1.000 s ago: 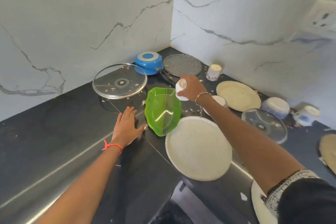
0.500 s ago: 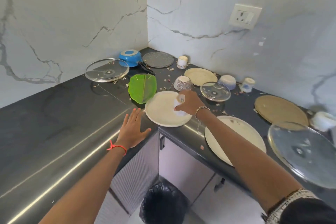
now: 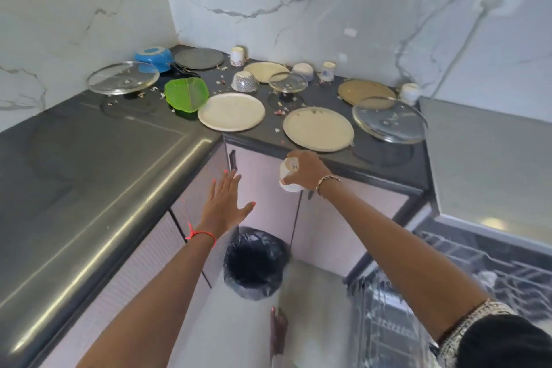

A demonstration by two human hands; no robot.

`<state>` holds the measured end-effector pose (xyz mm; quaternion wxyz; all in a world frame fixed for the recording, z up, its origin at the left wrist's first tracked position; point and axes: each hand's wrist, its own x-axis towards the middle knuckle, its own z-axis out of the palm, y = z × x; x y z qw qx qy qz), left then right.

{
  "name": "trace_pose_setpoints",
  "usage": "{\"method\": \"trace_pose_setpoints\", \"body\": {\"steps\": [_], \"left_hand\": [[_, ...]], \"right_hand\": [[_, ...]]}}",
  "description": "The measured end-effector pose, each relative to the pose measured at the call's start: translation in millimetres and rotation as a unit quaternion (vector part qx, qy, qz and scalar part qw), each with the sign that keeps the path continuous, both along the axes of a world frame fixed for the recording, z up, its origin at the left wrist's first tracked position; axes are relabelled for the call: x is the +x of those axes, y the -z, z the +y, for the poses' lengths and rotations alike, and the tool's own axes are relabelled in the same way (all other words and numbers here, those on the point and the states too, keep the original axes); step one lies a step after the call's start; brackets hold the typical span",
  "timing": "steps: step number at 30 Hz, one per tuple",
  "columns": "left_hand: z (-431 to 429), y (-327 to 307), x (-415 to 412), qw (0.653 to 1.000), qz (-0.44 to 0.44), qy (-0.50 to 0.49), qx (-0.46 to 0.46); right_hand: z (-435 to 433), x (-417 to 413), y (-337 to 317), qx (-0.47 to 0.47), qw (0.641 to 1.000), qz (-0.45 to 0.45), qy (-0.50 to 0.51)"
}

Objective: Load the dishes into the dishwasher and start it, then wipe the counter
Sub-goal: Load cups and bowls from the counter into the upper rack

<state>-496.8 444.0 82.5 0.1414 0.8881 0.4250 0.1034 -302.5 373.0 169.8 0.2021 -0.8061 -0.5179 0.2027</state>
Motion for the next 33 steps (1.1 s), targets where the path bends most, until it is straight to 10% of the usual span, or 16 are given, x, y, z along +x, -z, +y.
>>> {"method": "trace_pose_setpoints", "body": {"steps": [33], "left_hand": [[-424.4,47.2,80.2,0.99,0.047,0.131,0.012]], "right_hand": [[-487.8,47.9,81.3,-0.074,0.994,0.028,0.078]]}}
